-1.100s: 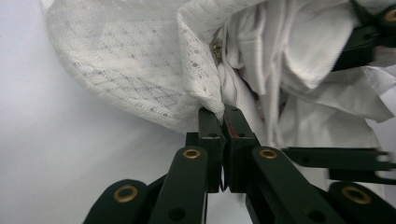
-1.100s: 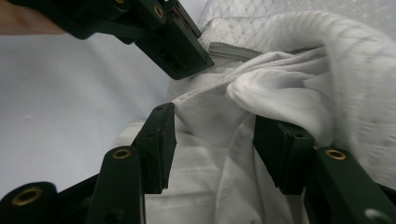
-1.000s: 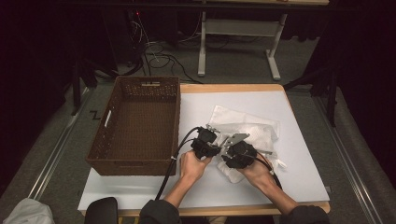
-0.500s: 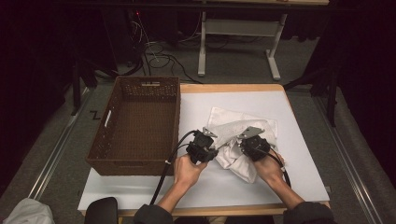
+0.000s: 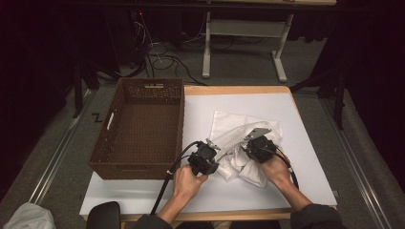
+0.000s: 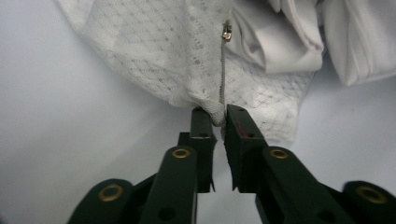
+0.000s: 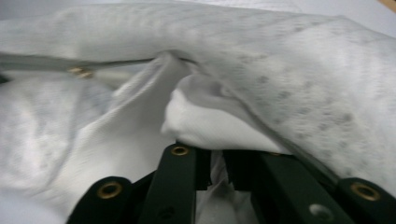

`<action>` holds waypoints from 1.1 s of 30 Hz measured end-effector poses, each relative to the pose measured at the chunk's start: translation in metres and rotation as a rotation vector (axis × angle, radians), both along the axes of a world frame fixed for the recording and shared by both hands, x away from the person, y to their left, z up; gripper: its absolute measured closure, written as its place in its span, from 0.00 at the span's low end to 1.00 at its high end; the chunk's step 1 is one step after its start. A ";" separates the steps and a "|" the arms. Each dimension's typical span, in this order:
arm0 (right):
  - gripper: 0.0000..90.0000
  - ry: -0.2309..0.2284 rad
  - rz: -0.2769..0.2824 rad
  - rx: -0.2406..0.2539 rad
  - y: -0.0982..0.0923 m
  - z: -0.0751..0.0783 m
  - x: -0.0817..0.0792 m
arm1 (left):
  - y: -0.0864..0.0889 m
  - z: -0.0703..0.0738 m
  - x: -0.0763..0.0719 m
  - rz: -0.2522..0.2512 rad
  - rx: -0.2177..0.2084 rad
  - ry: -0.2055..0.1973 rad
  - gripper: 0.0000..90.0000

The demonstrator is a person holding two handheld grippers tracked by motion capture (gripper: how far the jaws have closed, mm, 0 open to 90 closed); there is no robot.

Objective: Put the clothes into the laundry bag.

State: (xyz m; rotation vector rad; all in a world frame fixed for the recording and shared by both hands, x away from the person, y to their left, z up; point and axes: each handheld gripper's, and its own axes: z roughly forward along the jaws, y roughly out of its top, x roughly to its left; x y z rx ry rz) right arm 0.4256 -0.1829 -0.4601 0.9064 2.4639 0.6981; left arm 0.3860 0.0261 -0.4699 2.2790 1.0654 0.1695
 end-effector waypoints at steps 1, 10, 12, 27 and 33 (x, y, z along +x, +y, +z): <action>0.90 0.002 0.010 0.007 0.000 0.001 -0.003 | -0.001 0.003 0.000 0.001 0.000 -0.013 0.86; 0.81 0.054 0.103 0.061 -0.013 0.017 -0.030 | -0.019 0.024 0.003 0.006 0.052 -0.085 0.69; 0.79 0.051 0.110 0.061 -0.019 0.020 -0.036 | -0.022 0.025 0.006 0.014 0.065 -0.084 0.67; 0.68 0.011 0.001 0.071 -0.043 0.022 -0.030 | -0.013 0.033 0.015 0.068 0.052 -0.069 0.58; 0.66 0.016 0.018 0.060 -0.029 0.016 -0.021 | -0.031 0.029 0.034 0.032 -0.001 -0.077 0.55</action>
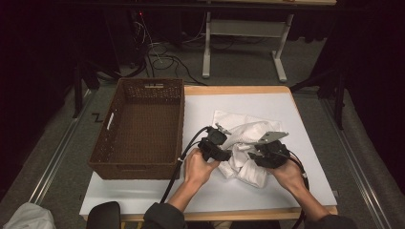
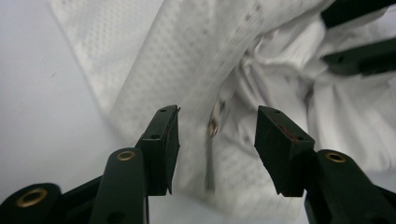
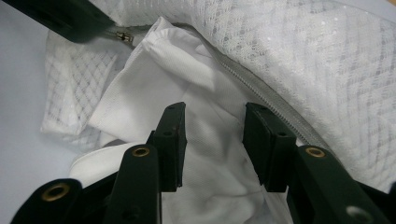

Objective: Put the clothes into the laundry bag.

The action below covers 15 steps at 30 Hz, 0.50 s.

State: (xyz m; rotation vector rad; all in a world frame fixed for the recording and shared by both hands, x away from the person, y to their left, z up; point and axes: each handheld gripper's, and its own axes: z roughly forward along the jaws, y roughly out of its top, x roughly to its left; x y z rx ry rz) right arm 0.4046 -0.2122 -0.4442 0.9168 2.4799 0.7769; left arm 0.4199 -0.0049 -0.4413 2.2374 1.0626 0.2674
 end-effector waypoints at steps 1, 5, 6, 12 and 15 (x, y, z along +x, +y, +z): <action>0.67 0.002 -0.001 -0.002 0.002 -0.001 0.002 | -0.004 -0.002 0.005 -0.001 0.014 -0.006 0.56; 0.70 0.006 -0.002 -0.013 0.006 0.000 0.008 | -0.011 -0.008 0.020 -0.004 0.009 0.011 0.65; 0.71 0.009 -0.008 -0.016 0.007 -0.001 0.009 | -0.010 -0.009 0.023 -0.001 0.003 0.016 0.70; 0.75 0.013 -0.009 -0.034 0.012 -0.003 0.014 | -0.005 -0.006 0.021 -0.046 -0.024 0.032 0.98; 0.76 0.011 -0.015 -0.042 0.014 -0.003 0.017 | -0.001 0.005 0.008 -0.082 -0.036 0.006 0.99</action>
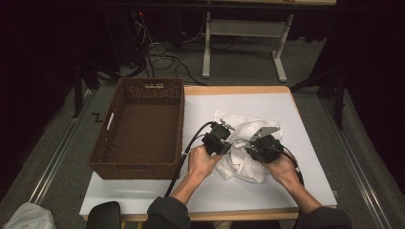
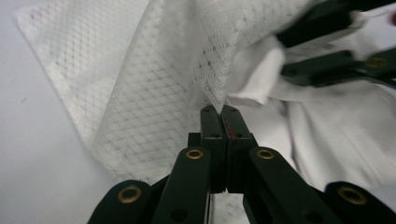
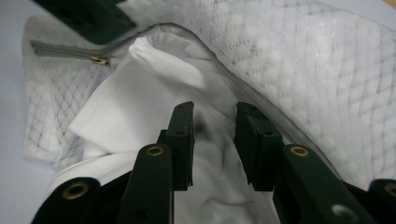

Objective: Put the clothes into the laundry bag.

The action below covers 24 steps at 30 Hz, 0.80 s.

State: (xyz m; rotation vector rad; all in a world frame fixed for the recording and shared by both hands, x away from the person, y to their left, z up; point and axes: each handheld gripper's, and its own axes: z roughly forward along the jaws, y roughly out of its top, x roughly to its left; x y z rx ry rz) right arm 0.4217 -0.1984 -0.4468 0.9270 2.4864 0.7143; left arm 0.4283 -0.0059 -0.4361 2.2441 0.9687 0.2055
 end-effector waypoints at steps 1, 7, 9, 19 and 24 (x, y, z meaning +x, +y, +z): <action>0.76 -0.007 -0.002 -0.002 0.001 0.000 0.001 | 0.001 0.002 -0.004 -0.010 -0.009 -0.003 0.99; 0.77 -0.028 -0.016 -0.021 0.007 -0.002 0.009 | 0.007 0.003 -0.029 -0.072 -0.006 -0.008 0.99; 0.78 -0.030 -0.025 -0.022 0.010 -0.004 0.014 | 0.007 -0.004 -0.029 -0.070 -0.019 0.020 0.99; 0.67 -0.004 0.013 0.021 0.003 0.004 0.003 | 0.002 -0.026 -0.010 -0.015 -0.057 0.064 0.99; 0.62 0.014 0.034 0.011 -0.012 0.005 -0.015 | -0.002 -0.026 -0.008 -0.005 -0.030 0.037 0.99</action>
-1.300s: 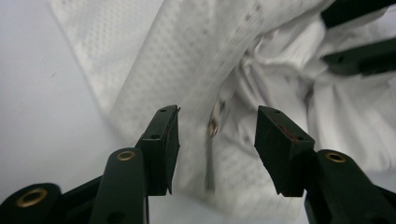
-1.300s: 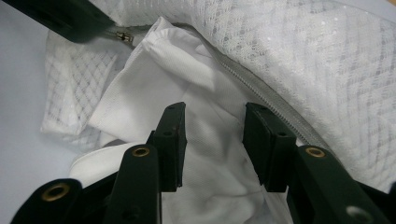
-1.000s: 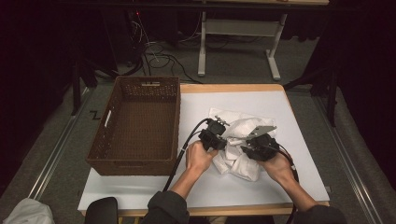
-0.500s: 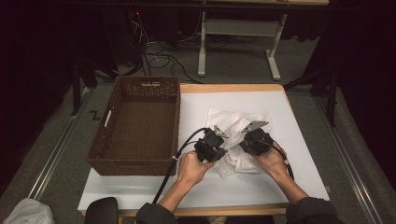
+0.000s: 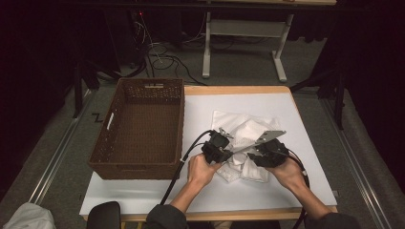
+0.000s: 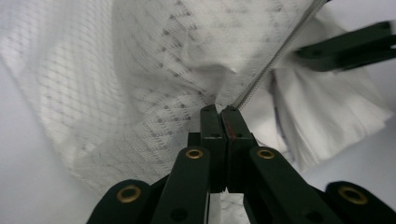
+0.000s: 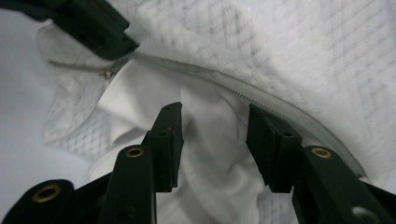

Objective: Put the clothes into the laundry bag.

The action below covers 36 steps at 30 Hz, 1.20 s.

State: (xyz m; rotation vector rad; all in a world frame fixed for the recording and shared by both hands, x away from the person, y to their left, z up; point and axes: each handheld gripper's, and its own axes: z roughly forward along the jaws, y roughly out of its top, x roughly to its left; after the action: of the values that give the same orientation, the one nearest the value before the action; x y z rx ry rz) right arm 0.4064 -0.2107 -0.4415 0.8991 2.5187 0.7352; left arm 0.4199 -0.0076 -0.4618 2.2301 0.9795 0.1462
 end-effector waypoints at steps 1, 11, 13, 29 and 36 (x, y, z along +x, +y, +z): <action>0.62 -0.006 0.004 0.008 -0.004 0.001 -0.002 | -0.001 -0.001 0.001 0.004 0.013 -0.010 0.99; 0.58 0.072 -0.047 0.010 -0.025 -0.008 -0.011 | 0.003 -0.003 0.007 0.030 0.013 0.006 0.99; 0.57 0.095 -0.054 -0.009 -0.024 -0.018 -0.008 | 0.003 -0.002 0.007 0.030 0.011 0.003 0.99; 0.94 0.072 -0.017 0.009 -0.007 -0.033 0.006 | -0.005 0.014 -0.008 -0.046 -0.014 -0.065 0.99; 0.96 -0.005 0.006 0.023 0.004 -0.020 0.003 | -0.005 0.019 -0.011 -0.065 -0.018 -0.073 0.99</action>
State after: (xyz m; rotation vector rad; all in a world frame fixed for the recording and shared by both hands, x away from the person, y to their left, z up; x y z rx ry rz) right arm 0.4094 -0.2066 -0.4612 0.8964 2.5150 0.7691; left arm 0.4087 -0.0126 -0.4430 2.2209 0.8655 0.1874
